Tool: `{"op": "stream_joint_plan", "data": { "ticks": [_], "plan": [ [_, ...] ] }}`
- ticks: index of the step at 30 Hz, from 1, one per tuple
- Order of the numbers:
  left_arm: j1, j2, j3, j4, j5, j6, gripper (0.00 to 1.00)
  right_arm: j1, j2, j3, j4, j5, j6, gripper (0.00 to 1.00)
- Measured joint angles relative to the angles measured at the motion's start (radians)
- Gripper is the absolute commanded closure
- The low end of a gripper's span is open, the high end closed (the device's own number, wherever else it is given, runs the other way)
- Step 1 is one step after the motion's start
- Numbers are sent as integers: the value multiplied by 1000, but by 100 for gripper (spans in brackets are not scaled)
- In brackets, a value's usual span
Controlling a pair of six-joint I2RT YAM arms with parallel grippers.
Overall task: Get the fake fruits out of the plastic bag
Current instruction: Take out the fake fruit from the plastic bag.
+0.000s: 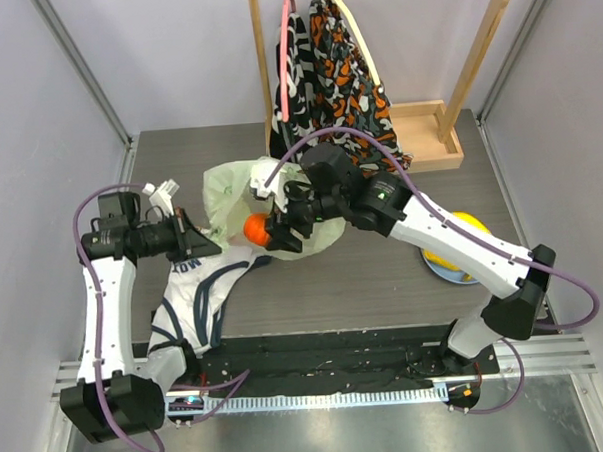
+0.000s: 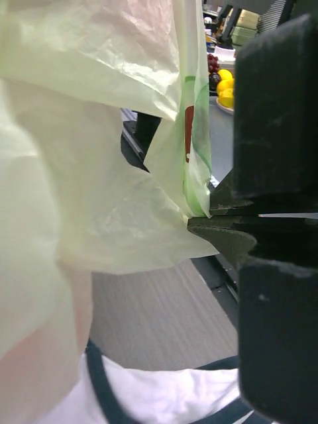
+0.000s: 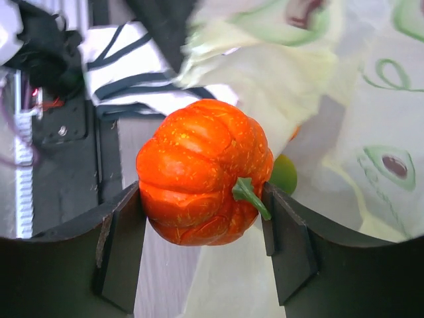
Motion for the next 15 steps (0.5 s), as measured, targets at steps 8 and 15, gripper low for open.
{"op": "stream_joint_plan", "data": {
  "ticks": [8, 15],
  "plan": [
    [0, 21, 103, 127, 72, -112, 100, -1, 0, -104, -97, 75, -50, 78],
    [0, -83, 132, 316, 147, -314, 100, 0, 135, -173, -119, 187, -95, 80]
  ]
}}
